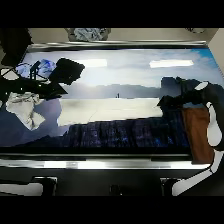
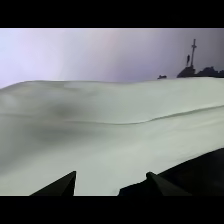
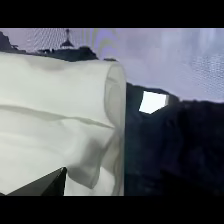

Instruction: Fold the shirts.

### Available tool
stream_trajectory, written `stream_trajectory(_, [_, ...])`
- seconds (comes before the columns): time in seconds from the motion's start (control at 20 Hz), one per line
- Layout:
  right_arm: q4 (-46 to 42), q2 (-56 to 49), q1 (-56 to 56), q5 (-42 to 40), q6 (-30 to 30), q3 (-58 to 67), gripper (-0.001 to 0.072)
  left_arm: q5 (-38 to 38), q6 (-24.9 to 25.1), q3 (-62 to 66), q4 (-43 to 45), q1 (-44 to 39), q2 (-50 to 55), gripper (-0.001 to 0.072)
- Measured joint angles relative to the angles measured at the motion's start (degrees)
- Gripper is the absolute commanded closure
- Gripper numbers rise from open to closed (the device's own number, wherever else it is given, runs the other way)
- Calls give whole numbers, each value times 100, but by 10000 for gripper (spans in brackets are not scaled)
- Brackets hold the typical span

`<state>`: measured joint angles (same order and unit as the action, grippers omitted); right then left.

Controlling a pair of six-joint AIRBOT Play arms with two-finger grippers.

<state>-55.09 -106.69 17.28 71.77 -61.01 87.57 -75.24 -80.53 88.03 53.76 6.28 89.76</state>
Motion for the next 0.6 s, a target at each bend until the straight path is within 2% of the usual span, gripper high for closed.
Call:
stream_trajectory(0.05, [98, -63, -39, 33, -31, 7, 60, -4, -2, 4, 0, -116, -50, 175])
stream_trajectory(0.1, [192, -125, -109, 26, -66, 15, 150, 0, -2, 9, -15, -247, -90, 176])
stream_trajectory(0.15, [243, -184, -201, 33, -107, 13, 325, 7, -2, 11, -17, -376, -118, 176])
stream_trajectory(0.2, [190, -229, -284, 24, -164, 9, 663, 39, -2, 11, -24, -520, -138, 177])
stream_trajectory(0.25, [160, -269, -350, 33, -223, -9, 667, 72, -2, 15, -37, -660, -153, 179])
stream_trajectory(0.3, [149, -275, -424, 33, -238, -2, 670, 101, -4, 15, -37, -817, -164, 232])
stream_trajectory(0.35, [214, -282, -481, 39, -170, -4, 671, 118, -4, 15, -39, -966, -166, 414])
stream_trajectory(0.4, [282, -264, -516, 87, -46, -9, 671, 144, -4, 15, -37, -1123, -157, 564])
stream_trajectory(0.55, [601, 133, -564, 332, 315, -2, 671, 378, 4, 15, -52, -1681, 4, 597])
stream_trajectory(0.6, [632, 348, -575, 433, 385, -4, 671, 514, 17, 15, -50, -1869, 109, 676])
